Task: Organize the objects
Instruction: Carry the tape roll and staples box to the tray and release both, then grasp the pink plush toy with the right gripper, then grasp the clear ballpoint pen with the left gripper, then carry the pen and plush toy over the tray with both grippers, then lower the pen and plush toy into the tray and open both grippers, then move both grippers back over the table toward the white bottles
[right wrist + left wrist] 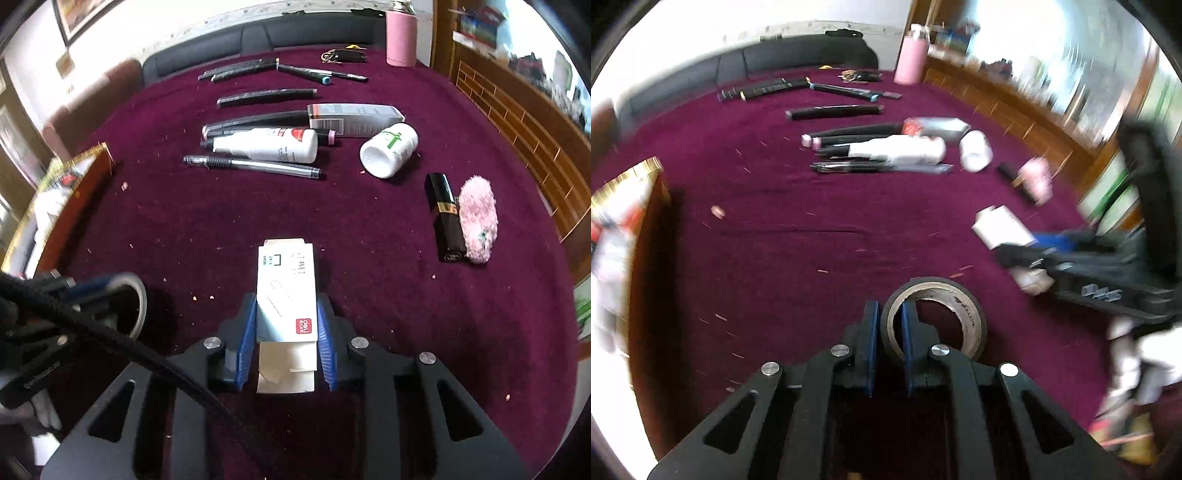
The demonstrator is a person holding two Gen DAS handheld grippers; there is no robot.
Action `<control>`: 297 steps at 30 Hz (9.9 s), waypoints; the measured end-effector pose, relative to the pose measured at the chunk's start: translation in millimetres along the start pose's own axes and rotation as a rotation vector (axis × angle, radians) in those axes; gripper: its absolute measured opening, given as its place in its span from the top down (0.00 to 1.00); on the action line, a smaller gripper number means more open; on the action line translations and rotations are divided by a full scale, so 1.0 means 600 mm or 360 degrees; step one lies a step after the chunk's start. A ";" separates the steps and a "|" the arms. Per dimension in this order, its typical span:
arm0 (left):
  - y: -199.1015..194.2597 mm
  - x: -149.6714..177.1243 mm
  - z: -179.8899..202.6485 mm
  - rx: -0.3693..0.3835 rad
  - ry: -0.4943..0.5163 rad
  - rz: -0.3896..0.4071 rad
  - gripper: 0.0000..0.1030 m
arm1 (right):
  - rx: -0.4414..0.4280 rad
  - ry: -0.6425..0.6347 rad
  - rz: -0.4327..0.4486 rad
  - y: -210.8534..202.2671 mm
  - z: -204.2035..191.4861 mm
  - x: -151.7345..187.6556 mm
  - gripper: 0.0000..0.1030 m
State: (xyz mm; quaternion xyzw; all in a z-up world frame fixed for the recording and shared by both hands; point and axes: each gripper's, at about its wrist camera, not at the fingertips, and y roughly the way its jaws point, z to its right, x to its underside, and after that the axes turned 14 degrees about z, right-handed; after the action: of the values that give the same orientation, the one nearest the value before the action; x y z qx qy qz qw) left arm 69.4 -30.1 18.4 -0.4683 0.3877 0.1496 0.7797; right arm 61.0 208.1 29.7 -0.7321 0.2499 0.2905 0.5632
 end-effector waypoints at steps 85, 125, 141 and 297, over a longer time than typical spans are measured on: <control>-0.273 -0.077 -0.176 -0.0047 -0.0610 0.0837 0.01 | -0.0031 0.0285 0.0774 -0.111 -0.014 -0.091 0.08; -0.012 0.000 -0.029 0.0047 -0.0434 0.0070 0.02 | -0.0020 0.0721 0.0156 -0.041 0.239 -0.064 0.74; 0.041 -0.161 0.048 -0.0053 0.0289 0.0120 0.02 | -0.0583 0.0978 0.0260 -0.006 0.254 -0.015 0.73; 0.086 -0.040 0.025 -0.0297 -0.0019 0.0035 0.02 | -0.0358 0.0769 0.0263 -0.020 0.248 -0.139 0.47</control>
State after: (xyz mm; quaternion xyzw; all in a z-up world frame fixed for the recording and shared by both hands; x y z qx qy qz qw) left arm 29.9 12.4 9.0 -0.5338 0.3726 0.1963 0.7333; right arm -11.1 358.8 67.5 -0.8151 0.4020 0.1785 0.3769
